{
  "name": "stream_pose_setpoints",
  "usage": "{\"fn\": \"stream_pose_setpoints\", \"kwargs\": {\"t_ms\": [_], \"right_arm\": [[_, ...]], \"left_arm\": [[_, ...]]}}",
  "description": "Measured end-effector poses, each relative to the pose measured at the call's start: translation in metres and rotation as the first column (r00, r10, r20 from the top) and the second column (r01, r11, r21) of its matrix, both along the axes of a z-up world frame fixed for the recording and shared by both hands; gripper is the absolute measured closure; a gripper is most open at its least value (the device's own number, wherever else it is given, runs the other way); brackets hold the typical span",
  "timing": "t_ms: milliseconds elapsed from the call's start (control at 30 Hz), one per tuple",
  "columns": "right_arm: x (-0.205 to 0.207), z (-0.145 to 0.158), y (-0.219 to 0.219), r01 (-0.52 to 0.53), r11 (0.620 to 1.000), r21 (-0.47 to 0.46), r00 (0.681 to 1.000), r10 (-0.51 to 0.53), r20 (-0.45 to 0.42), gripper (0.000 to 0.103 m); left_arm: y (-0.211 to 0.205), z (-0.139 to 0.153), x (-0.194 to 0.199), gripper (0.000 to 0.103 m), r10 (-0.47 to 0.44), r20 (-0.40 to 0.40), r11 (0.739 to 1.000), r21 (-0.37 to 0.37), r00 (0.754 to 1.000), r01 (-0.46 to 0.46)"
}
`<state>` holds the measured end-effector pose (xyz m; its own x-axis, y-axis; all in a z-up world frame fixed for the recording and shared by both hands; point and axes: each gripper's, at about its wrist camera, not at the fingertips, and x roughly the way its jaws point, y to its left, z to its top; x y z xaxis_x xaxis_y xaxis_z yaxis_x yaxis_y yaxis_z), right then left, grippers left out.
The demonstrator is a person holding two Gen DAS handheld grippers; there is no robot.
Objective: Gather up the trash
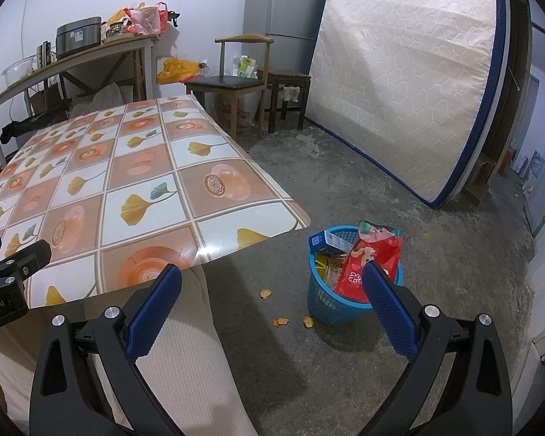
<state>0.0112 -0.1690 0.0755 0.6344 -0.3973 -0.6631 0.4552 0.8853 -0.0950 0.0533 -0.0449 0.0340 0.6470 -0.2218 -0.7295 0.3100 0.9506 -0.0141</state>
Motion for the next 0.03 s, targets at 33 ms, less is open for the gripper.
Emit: {"fn": "stream_pose_setpoints", "kwargs": {"t_ms": [33], "right_arm": [[0.0, 0.0001, 0.0002, 0.0, 1.0, -0.001, 1.0, 0.0, 0.0, 0.006]], "left_arm": [[0.0003, -0.0001, 0.0, 0.008, 0.0, 0.0, 1.0, 0.0, 1.0, 0.0]]}}
